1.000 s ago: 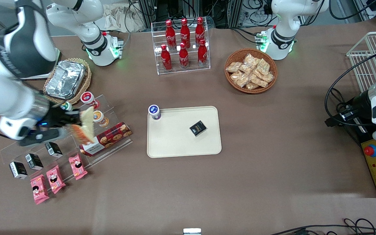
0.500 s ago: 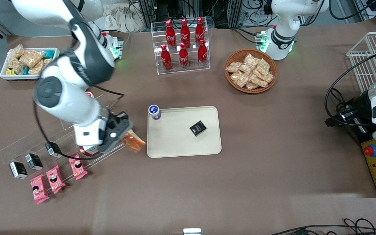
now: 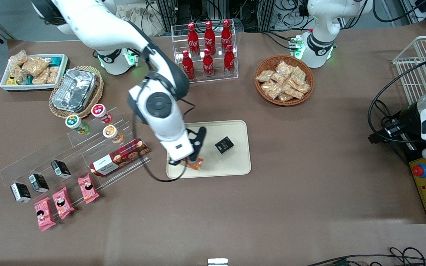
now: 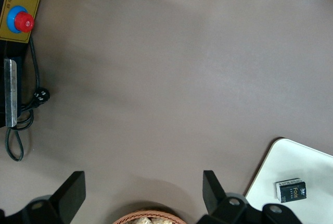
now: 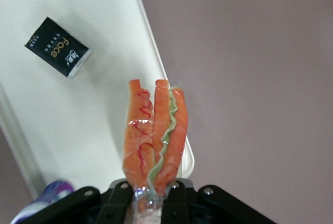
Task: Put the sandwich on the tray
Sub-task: 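Lower the sandwich onto the tray and open the right gripper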
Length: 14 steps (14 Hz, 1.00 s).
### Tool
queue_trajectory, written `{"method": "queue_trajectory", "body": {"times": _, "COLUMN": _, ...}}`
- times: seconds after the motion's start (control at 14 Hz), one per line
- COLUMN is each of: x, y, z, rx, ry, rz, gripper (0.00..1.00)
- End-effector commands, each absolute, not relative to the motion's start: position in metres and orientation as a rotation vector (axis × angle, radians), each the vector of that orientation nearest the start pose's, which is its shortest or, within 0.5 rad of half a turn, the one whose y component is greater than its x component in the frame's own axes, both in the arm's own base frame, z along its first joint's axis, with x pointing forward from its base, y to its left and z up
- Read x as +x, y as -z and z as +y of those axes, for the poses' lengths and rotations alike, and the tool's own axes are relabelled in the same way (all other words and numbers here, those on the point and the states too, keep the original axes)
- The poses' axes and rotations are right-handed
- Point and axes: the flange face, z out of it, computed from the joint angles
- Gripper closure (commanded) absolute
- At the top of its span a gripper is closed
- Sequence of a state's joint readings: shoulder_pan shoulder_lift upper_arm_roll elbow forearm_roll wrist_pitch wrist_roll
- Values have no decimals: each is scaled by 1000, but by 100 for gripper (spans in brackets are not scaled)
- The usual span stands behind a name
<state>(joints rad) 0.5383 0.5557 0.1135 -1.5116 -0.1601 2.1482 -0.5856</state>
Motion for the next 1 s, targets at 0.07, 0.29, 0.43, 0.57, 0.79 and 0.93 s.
{"method": "queue_trajectory", "body": {"times": 0.07, "x": 573, "y": -312, "z": 439, "rx": -2486, "ry": 189, "rz": -2083, "gripper": 90}}
{"method": "queue_trajectory", "body": {"times": 0.29, "x": 564, "y": -291, "z": 452, "rx": -2459, "ry": 180, "rz": -2149, "gripper": 86}}
{"method": "queue_trajectory", "body": {"times": 0.43, "x": 563, "y": -284, "z": 454, "rx": -2459, "ry": 186, "rz": -2147, "gripper": 75}}
{"method": "queue_trajectory", "body": {"times": 0.57, "x": 563, "y": -284, "z": 453, "rx": -2478, "ry": 188, "rz": -2125, "gripper": 3}}
{"method": "queue_trajectory", "body": {"times": 0.79, "x": 565, "y": -290, "z": 452, "rx": -2484, "ry": 200, "rz": -2111, "gripper": 1}}
{"method": "queue_trajectory", "body": {"times": 0.93, "x": 572, "y": -305, "z": 443, "rx": -2505, "ry": 222, "rz": -2081, "gripper": 1}}
